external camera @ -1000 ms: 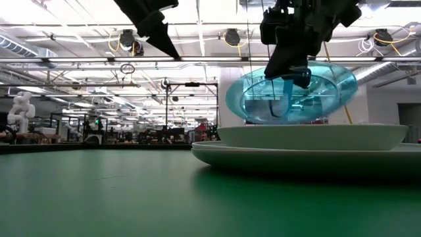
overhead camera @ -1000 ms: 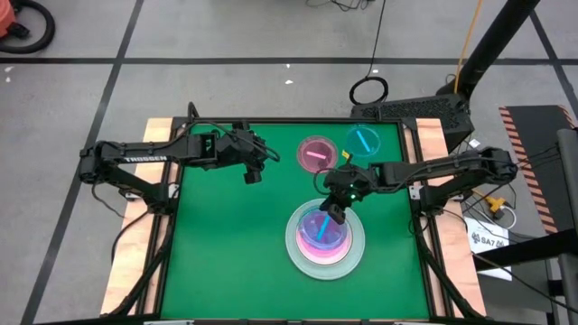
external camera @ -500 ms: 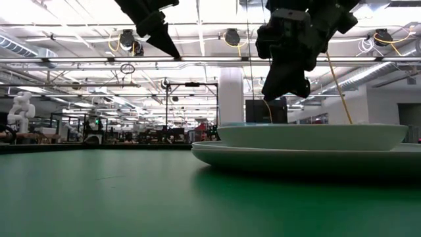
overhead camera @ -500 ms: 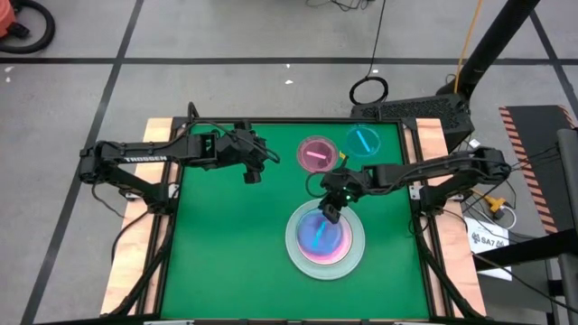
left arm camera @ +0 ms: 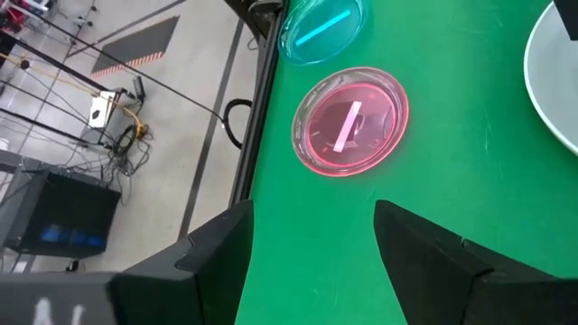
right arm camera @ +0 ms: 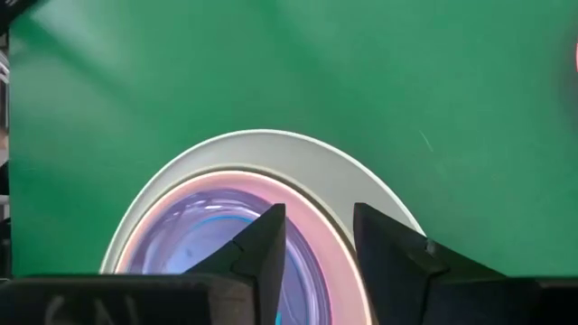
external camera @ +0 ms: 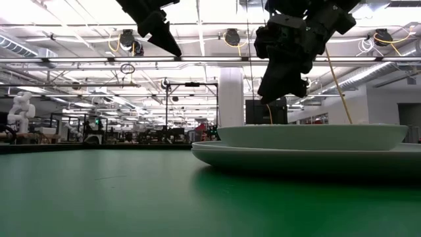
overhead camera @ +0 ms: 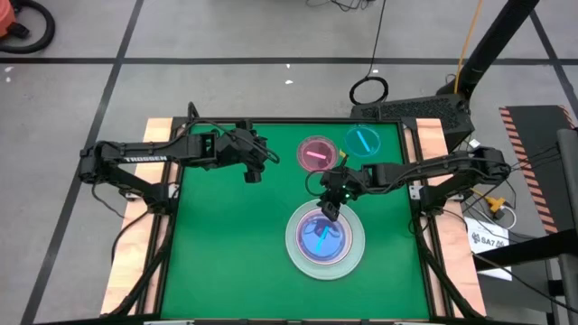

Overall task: Stack plastic plates
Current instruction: Stack the blue plate on top of the blue plate

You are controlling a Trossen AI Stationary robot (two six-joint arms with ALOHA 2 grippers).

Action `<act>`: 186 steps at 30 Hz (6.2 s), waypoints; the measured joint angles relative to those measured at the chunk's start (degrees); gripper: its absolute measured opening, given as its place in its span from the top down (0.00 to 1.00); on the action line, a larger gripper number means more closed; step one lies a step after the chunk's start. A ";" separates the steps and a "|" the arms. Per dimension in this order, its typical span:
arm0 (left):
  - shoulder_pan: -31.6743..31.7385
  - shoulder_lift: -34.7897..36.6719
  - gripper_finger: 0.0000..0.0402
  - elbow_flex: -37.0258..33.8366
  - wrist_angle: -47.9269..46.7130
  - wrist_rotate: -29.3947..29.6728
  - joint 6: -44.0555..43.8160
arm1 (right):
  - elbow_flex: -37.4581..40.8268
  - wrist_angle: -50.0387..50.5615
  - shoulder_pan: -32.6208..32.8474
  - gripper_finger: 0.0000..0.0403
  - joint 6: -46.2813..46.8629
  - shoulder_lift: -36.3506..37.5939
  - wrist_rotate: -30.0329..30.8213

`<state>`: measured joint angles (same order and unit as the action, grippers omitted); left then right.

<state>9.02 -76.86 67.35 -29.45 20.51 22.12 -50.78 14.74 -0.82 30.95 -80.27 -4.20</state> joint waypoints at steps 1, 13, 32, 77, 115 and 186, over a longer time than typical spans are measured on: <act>0.01 0.00 0.41 0.00 0.00 -0.01 -0.12 | 0.00 0.00 0.00 0.68 -0.04 0.04 -0.01; 0.34 0.00 0.41 0.02 4.15 -0.02 -0.08 | -0.07 -0.48 -2.67 0.68 4.55 2.12 0.08; 15.22 0.00 0.41 -0.39 7.12 -11.79 -2.33 | -9.96 12.28 -12.54 0.68 12.15 1.42 1.18; 12.20 15.39 0.41 -10.65 11.09 -25.12 -16.15 | -37.19 52.76 -39.47 0.68 -19.68 -18.05 8.95; 12.21 15.65 0.41 -10.69 11.73 -19.44 -8.78 | -26.51 42.78 -39.58 0.55 -41.59 -18.16 6.70; 12.55 15.65 0.41 -10.62 5.68 -18.92 -9.83 | -10.32 31.20 -39.93 0.99 -42.34 -11.25 10.09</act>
<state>21.56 -61.21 56.73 -23.77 1.59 12.29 -61.10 45.94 -40.75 -11.39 -91.52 5.89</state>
